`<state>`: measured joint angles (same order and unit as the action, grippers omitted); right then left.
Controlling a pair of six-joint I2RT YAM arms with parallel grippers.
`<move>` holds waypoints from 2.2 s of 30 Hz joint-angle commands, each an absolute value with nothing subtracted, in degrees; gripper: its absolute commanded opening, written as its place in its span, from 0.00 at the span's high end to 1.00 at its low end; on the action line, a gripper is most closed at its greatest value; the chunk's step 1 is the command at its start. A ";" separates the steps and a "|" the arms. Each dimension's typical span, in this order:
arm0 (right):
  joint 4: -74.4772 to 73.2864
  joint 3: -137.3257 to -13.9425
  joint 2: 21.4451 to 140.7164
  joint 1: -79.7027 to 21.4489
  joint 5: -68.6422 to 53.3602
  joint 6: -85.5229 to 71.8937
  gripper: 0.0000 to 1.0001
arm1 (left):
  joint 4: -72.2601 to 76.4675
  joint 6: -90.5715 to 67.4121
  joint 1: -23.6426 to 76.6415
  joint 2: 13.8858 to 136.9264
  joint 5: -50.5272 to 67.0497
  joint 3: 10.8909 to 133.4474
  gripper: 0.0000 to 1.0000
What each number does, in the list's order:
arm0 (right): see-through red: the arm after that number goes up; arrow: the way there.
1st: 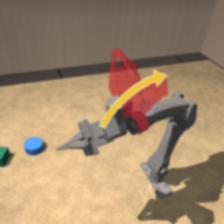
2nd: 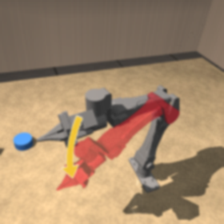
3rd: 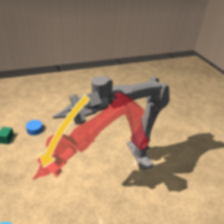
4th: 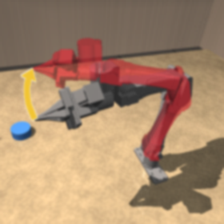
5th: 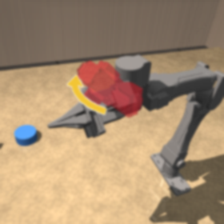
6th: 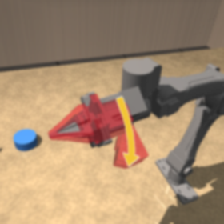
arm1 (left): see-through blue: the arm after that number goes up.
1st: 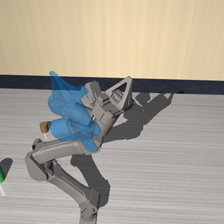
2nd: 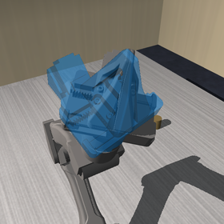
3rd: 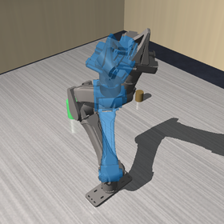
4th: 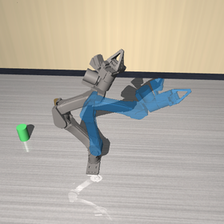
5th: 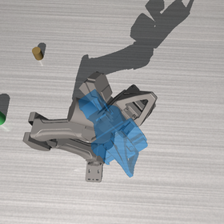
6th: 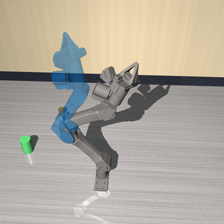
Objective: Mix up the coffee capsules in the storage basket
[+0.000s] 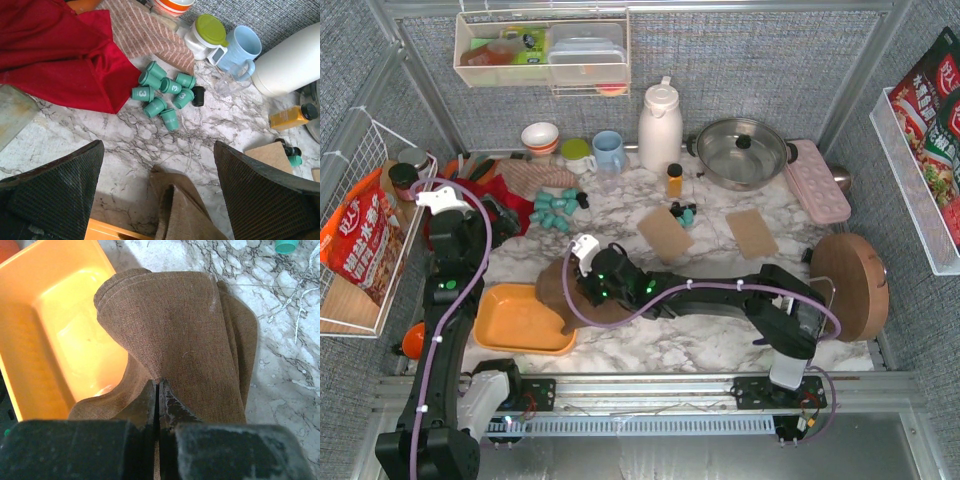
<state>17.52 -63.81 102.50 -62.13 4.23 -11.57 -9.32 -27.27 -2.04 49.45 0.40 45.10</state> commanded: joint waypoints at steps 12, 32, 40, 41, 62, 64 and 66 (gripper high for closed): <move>14.87 -64.61 95.68 -62.15 7.74 -10.18 1.00 | -8.68 -27.50 -2.29 49.49 1.31 45.19 0.01; 8.04 -70.23 81.89 -50.31 25.26 10.13 1.00 | -8.70 -27.25 -2.33 49.22 0.88 45.00 0.01; 12.72 -78.20 82.51 -38.49 24.73 16.23 1.00 | -8.79 -27.24 -2.29 49.22 0.71 45.14 0.01; 13.74 -79.49 83.05 -37.20 24.92 17.31 1.00 | -8.80 -27.25 -2.32 49.17 0.64 45.09 0.01; 24.12 -109.39 112.79 -8.62 27.45 18.53 1.00 | -9.23 -26.87 -2.36 49.57 0.55 45.08 0.01; 21.87 -111.43 117.02 -7.26 29.01 18.46 1.00 | -9.16 -26.85 -2.37 49.48 0.49 45.05 0.01; 17.58 -113.40 120.44 -6.16 29.00 18.32 1.00 | -9.15 -26.88 -2.35 49.40 0.51 44.94 0.01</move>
<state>20.69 -110.37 115.79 -7.62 26.98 18.55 -9.50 -27.18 -2.28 49.50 0.32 45.06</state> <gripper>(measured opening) 0.005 0.993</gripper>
